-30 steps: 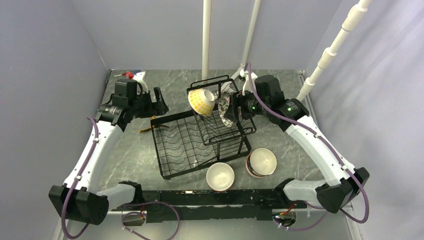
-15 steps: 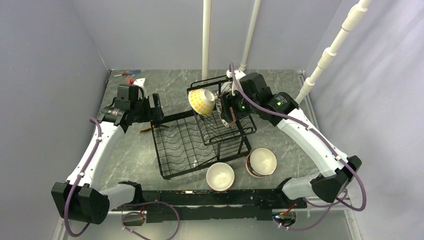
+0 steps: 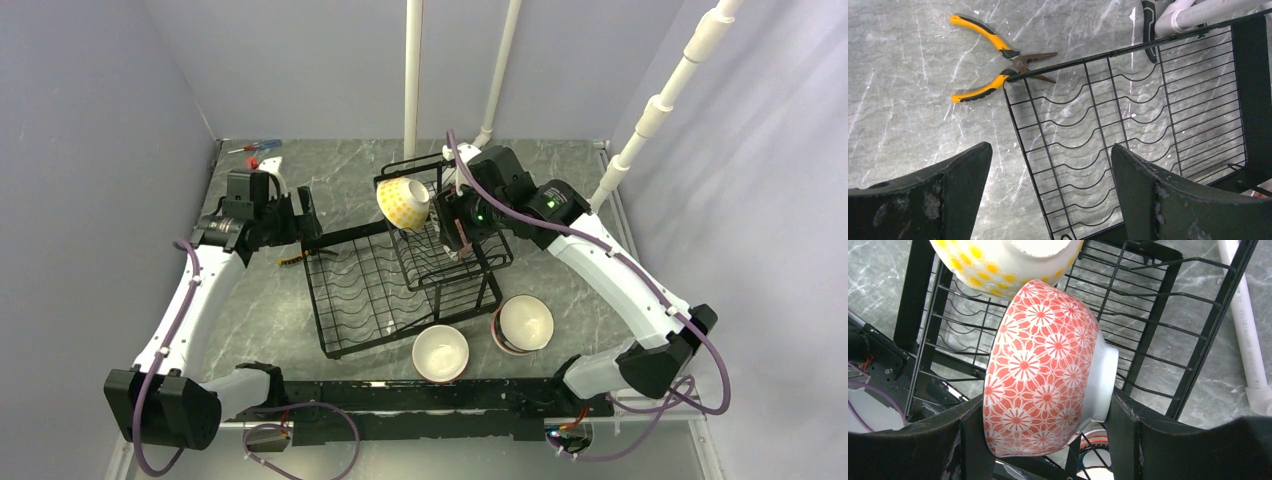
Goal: Load the bowls into the dish rack
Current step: Turn the bowl upside down on the dish rack.
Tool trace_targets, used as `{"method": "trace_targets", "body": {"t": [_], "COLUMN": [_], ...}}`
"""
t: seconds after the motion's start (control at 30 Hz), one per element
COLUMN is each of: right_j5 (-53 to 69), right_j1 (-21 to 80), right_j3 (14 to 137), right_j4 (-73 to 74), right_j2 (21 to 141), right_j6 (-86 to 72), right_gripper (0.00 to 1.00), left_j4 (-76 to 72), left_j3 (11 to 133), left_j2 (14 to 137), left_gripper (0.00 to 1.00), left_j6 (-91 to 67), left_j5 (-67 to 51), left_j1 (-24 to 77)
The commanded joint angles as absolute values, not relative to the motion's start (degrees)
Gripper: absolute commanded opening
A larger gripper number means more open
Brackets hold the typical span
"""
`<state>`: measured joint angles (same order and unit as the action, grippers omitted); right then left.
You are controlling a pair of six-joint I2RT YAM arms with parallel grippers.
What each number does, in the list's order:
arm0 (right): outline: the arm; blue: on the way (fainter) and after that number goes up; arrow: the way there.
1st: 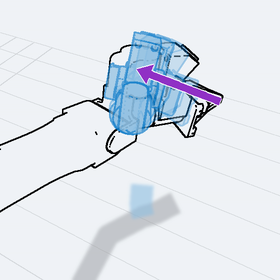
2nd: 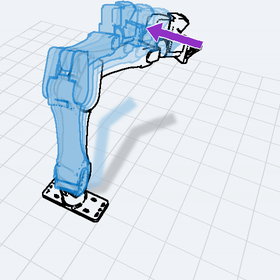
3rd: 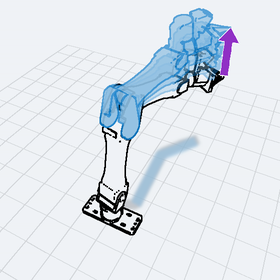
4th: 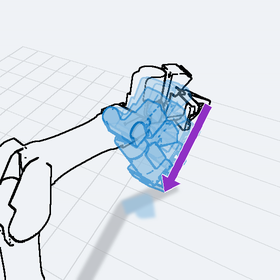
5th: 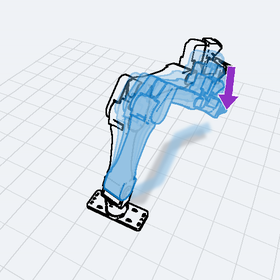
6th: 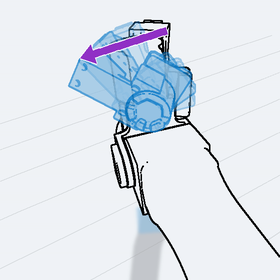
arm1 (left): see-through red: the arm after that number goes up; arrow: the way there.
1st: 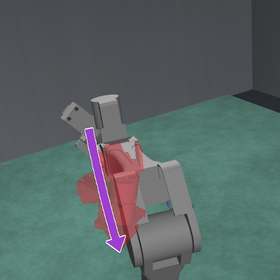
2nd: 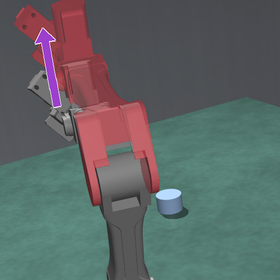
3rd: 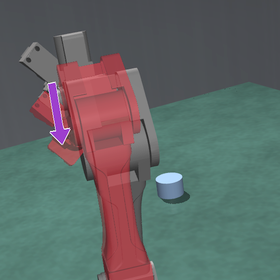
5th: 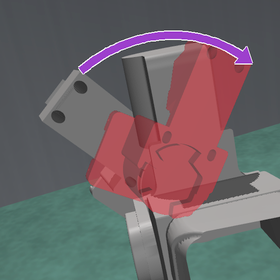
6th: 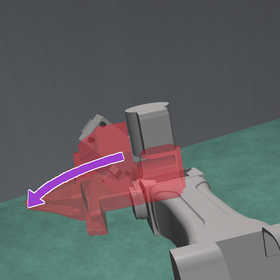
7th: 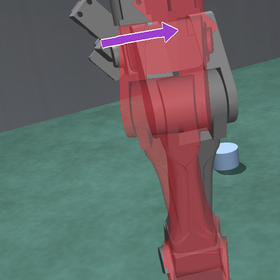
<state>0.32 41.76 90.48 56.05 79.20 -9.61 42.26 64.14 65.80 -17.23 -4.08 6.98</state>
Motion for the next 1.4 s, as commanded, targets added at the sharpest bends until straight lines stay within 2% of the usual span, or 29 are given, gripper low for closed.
{"method": "trace_targets", "body": {"t": [0.0,0.93,1.0,1.1,1.2,1.37], "right_j5": [-0.26,2.17,2.59,3.56,5.25,7.45], "right_j1": [42.83,45.08,45.17,45.16,45.17,45.17], "right_j3": [95.50,95.18,94.93,95.09,94.99,94.54], "right_j4": [56.81,60.44,60.23,59.78,58.98,57.63], "right_j2": [80.49,80.84,80.65,80.27,79.94,79.21], "right_j6": [-8.80,-9.22,-9.39,-9.41,-9.36,-9.73], "right_gripper": [0.00,0.00,0.10,0.34,0.52,0.69], "left_j4": [39.97,39.22,39.26,39.19,39.11,39.15], "left_j3": [63.73,63.00,62.92,62.82,62.83,62.73], "left_j2": [63.99,64.06,64.07,63.73,63.47,63.48], "left_gripper": [0.94,0.94,0.94,0.94,0.94,0.94], "left_j6": [-16.79,-17.00,-16.98,-17.06,-17.00,-17.02], "left_j5": [-6.30,-9.84,-9.81,-9.76,-9.68,-9.59], "left_j1": [6.28,4.22,4.15,4.13,4.13,4.15]}}
